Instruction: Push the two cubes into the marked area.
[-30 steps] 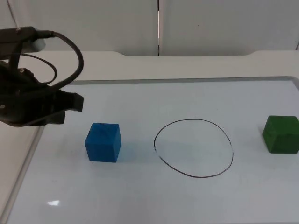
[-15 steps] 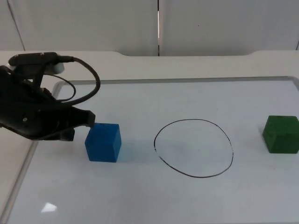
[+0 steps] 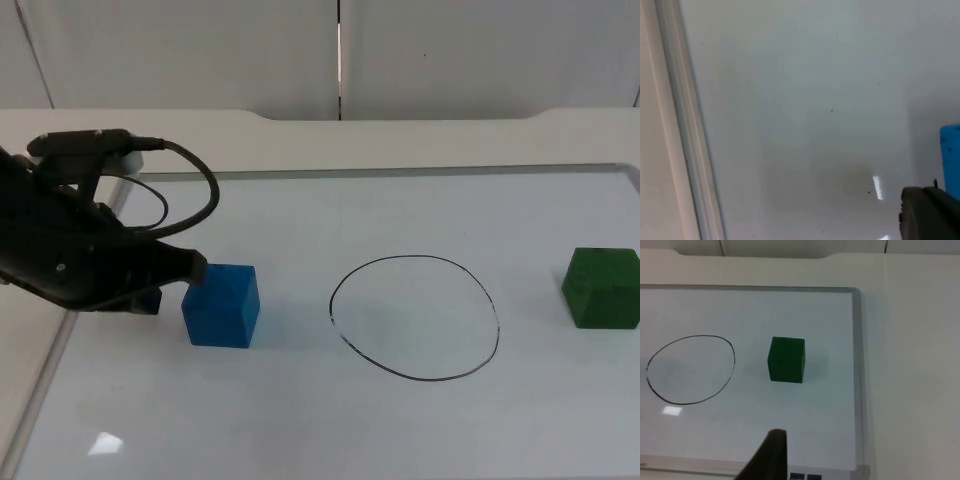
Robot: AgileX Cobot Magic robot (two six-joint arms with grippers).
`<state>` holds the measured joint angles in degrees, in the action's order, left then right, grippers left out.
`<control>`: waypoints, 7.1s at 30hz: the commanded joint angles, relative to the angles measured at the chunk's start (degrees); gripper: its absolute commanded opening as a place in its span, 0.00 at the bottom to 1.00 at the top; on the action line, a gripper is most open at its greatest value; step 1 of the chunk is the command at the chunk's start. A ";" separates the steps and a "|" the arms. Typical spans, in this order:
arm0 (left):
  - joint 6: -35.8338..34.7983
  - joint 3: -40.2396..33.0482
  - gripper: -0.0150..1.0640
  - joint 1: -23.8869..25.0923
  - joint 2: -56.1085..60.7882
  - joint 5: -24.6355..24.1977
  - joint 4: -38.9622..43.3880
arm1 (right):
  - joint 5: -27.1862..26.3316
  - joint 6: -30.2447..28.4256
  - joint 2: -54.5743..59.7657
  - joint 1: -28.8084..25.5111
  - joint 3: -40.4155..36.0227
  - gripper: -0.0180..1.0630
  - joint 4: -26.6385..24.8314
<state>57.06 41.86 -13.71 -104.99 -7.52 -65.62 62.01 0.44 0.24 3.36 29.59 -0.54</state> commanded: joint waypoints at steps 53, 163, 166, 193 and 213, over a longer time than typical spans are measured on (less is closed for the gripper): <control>-0.30 3.54 0.01 -7.99 -3.64 0.28 -4.61 | -0.31 0.12 -0.24 -0.21 -0.14 0.99 0.24; -0.30 12.43 0.01 -18.31 -8.86 -0.03 -8.94 | -0.31 0.12 -0.24 -0.21 -0.14 0.99 0.00; -0.18 12.81 0.01 -18.36 -9.65 -1.11 -8.94 | -0.31 0.12 -0.24 -0.21 -0.14 0.99 0.00; 0.21 16.72 0.01 -20.11 -11.03 -3.96 -8.97 | -0.31 0.12 -0.24 -0.21 -0.14 0.99 0.00; 0.48 16.72 0.01 -14.33 2.46 -9.64 -0.84 | -0.31 0.12 -0.24 -0.21 -0.14 0.99 0.00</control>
<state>57.56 58.33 -28.30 -104.35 -15.95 -67.77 62.01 0.52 0.24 3.36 29.59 -0.42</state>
